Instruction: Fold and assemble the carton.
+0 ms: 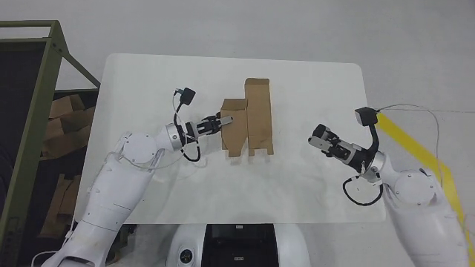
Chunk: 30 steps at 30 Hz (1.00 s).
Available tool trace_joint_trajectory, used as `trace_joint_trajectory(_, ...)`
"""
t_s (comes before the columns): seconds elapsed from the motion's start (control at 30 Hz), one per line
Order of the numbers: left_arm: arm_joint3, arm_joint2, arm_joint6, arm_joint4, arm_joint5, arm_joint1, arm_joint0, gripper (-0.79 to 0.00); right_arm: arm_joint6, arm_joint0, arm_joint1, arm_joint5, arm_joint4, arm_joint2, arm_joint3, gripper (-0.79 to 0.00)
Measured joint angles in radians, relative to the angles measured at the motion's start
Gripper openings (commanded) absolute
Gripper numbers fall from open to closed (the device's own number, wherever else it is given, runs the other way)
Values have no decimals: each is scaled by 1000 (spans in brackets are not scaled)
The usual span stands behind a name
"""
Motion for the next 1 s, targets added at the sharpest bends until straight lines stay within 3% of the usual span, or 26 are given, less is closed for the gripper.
trace_joint_trajectory(0.67, -127, -141, -11, -95, -24, 28, 80, -785, -58, 35, -11, 75, -15, -76, 16, 0)
trace_joint_trajectory(1.0, -167, -161, -22, -117, -48, 35, 113, -785, -51, 165, -38, 92, 120, -215, 116, 0)
